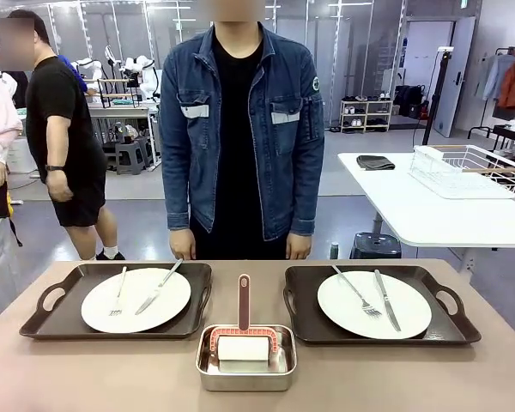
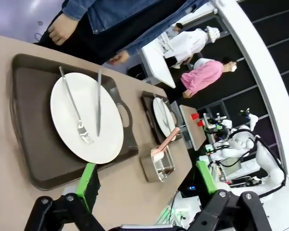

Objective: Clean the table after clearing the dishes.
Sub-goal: When the left (or right) Handle tray is removed, use the left hand (or right hand) to clean the left (or right) side of the table with the Lint Roller.

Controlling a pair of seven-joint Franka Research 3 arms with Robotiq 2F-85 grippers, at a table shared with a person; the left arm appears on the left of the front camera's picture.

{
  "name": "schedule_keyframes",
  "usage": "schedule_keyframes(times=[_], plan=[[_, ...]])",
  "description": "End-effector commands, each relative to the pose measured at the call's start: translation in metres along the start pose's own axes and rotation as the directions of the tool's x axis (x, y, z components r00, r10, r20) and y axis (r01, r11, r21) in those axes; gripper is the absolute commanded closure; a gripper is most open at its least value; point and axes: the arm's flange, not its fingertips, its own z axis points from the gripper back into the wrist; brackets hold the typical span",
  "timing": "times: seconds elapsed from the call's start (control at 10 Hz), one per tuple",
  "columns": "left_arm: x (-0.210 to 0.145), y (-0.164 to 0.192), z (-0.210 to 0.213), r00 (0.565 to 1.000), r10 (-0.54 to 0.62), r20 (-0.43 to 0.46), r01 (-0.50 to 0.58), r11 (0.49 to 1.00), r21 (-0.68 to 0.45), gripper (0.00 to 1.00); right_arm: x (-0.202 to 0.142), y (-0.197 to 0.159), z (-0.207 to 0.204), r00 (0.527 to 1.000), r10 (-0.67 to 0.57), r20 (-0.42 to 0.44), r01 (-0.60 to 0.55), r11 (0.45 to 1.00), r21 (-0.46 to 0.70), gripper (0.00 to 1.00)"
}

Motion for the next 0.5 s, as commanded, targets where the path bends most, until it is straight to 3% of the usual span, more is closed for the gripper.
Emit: schedule_keyframes(times=[0.0, 0.4], plan=[[-0.0035, 0.0003, 0.0042, 1.0, 0.008, 0.026, -0.007, 0.999, -0.037, 0.0, -0.0013, -0.0025, -0.0022, 1.0, 0.001, -0.006, -0.001, 1.0, 0.019, 0.0], [-0.0035, 0.0003, 0.0042, 1.0, 0.008, 0.026, -0.007, 0.999, -0.037, 0.0, -0.0013, -0.0025, -0.0022, 1.0, 0.001, -0.006, -0.001, 1.0, 0.019, 0.0]])
